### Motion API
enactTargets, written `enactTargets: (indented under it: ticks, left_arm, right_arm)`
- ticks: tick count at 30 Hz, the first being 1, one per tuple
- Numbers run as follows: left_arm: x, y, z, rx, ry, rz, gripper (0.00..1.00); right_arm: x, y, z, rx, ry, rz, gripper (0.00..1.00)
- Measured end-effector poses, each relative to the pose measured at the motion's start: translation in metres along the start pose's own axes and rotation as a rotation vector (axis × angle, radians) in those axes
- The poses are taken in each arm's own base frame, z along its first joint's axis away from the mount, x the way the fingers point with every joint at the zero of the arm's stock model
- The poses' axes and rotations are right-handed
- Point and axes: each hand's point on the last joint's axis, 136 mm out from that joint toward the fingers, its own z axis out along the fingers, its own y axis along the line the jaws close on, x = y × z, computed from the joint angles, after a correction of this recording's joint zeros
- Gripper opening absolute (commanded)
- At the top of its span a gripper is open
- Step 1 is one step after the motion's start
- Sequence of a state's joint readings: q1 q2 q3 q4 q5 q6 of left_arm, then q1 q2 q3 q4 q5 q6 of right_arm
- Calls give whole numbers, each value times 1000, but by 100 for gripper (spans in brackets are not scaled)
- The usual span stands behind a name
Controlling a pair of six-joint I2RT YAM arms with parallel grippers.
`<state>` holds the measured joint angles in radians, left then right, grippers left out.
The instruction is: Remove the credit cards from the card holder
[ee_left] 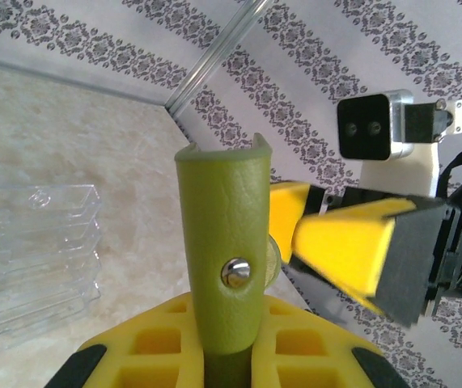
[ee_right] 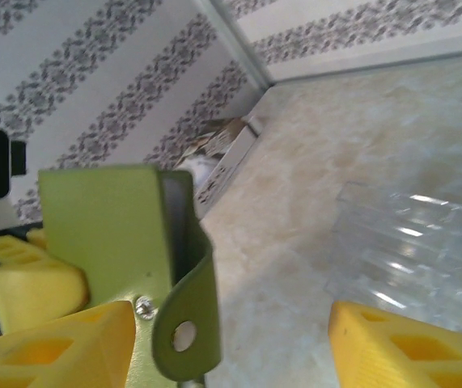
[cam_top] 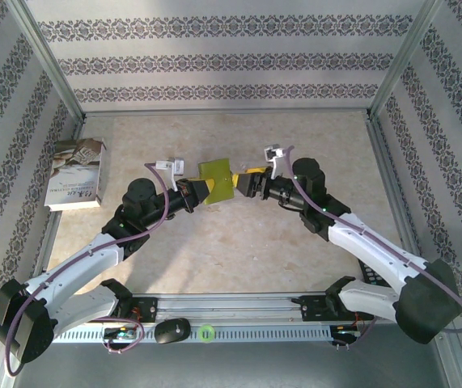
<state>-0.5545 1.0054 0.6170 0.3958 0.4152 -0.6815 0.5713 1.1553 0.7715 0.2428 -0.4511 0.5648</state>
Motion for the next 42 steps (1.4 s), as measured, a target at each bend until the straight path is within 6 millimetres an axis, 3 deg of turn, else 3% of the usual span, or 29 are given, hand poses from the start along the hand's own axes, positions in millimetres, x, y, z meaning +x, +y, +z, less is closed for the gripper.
enactTargets:
  ticks: [6, 16, 19, 23, 28, 33, 42]
  left_arm:
    - [-2, -3, 0, 13, -10, 2, 0]
    - [3, 1, -1, 11, 2, -2, 0]
    - [2, 1, -3, 13, -3, -4, 0]
    - [0, 1, -3, 19, -9, -5, 0]
    - [0, 0, -3, 23, -10, -5, 0]
    - [-2, 1, -4, 23, -14, -14, 0]
    - [-4, -2, -8, 37, -24, -16, 0]
  right_arm:
    - [12, 6, 11, -28, 49, 24, 49]
    - [-7, 0, 1, 8, -28, 36, 39]
    - [-10, 1, 0, 4, -36, 39, 42]
    - [-8, 3, 3, -6, -33, 42, 57]
    - [-7, 14, 4, -46, -28, 29, 60]
    - [-4, 19, 5, -75, -13, 28, 46]
    - [3, 11, 11, -54, 7, 39, 34]
